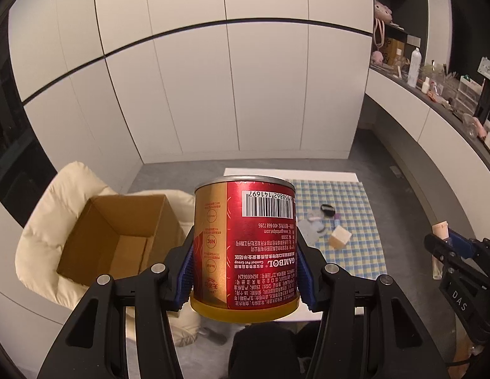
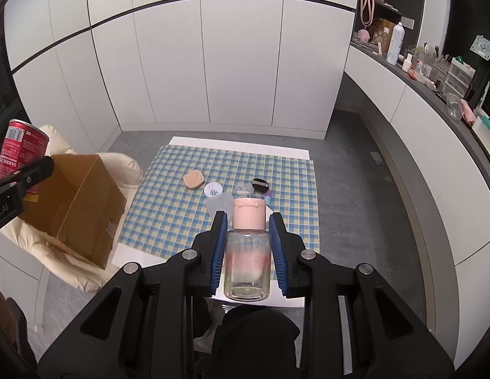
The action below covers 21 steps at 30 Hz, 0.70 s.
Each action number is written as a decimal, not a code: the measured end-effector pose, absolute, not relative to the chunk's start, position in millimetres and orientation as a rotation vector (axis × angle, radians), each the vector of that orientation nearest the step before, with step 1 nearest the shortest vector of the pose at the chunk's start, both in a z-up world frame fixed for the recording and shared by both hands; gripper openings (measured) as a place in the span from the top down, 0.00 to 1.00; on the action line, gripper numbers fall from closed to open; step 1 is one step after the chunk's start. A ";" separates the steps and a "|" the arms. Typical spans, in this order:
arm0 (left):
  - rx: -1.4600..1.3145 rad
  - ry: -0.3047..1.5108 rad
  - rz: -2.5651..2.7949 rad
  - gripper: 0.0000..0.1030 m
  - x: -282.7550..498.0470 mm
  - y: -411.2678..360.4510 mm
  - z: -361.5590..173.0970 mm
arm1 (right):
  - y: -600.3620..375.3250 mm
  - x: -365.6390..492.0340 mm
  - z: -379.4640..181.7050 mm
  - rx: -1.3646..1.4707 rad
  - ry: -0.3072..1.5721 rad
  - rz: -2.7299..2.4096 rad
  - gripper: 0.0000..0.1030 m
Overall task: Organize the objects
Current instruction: 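Carry the red can and the bottle toward the cardboard box with both tools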
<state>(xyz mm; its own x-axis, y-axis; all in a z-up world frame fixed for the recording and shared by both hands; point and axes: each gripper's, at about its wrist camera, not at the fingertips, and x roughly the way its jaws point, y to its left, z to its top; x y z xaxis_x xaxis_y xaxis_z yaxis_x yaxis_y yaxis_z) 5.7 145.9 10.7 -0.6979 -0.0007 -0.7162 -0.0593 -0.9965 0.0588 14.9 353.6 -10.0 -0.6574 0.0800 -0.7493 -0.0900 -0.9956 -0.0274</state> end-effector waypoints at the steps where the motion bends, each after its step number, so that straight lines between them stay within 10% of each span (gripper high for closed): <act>1: -1.211 0.114 2.856 0.48 8.9 145.2 8.3 | 352.8 19.3 -10.7 -1.251 0.017 2.781 0.72; 21: -1.229 0.109 2.828 0.48 56.7 133.4 -19.3 | 349.8 80.2 -37.8 -1.339 0.002 2.767 0.73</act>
<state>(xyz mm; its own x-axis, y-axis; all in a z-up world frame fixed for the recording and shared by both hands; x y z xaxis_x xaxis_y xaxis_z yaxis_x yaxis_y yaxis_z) 56.7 133.4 -19.3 -0.6815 0.0230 -0.7315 -0.0794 -0.9959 0.0427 80.2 349.8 -37.8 -0.6189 0.0604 -0.7831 -0.0614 -0.9977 -0.0284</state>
